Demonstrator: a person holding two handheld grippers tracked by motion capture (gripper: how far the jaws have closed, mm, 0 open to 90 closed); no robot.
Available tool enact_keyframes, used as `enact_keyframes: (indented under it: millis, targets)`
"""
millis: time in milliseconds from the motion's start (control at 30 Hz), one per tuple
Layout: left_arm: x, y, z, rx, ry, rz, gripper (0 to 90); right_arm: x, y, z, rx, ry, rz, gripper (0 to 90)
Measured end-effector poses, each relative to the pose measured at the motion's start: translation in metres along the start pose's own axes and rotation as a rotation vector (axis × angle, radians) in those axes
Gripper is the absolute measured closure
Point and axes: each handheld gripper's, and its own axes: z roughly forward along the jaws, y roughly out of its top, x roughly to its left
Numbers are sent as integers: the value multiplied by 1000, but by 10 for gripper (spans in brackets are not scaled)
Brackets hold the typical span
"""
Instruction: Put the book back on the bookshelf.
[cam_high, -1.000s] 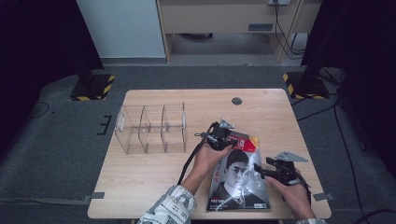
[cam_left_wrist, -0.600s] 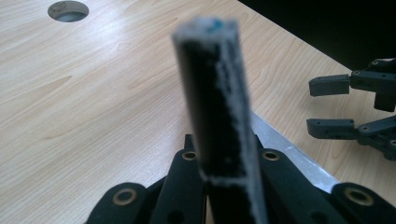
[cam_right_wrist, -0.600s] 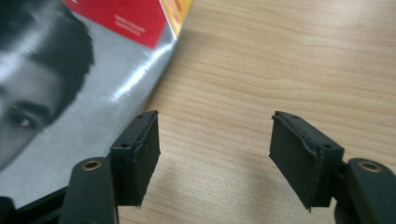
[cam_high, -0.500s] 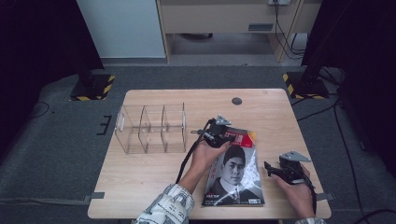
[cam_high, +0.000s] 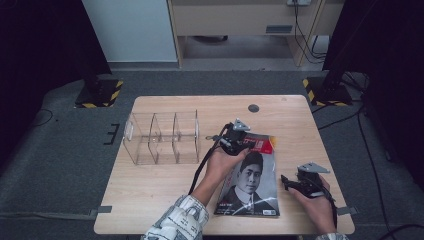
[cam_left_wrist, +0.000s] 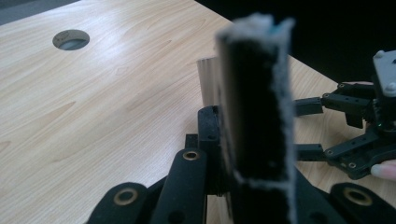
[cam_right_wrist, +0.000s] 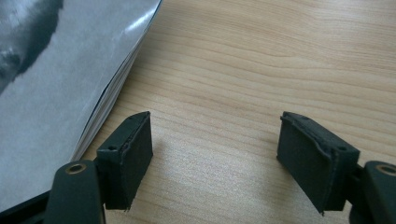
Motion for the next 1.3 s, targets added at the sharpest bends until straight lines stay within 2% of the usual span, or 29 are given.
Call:
enact_keyframes:
  millis: [67, 267, 567, 967, 1067, 1300]
  targets:
    - [0, 3, -2, -1, -4, 10, 864, 1, 0, 0, 4, -1, -11, 237]
    - [0, 6, -5, -8, -13, 2, 864, 1, 0, 1, 6, -2, -18, 220]
    - [-3, 20, -14, -34, -22, 8, 864, 3, 0, 1, 5, -2, -12, 216]
    - [-7, 45, -37, -88, -42, 13, 864, 4, 0, 1, 4, 10, -28, 216]
    - [-7, 50, -41, -96, -43, 5, 864, 5, 0, 1, 6, 14, -29, 216]
    - [-10, 58, -52, -118, -43, 17, 864, 5, 0, 1, 5, 15, -26, 207]
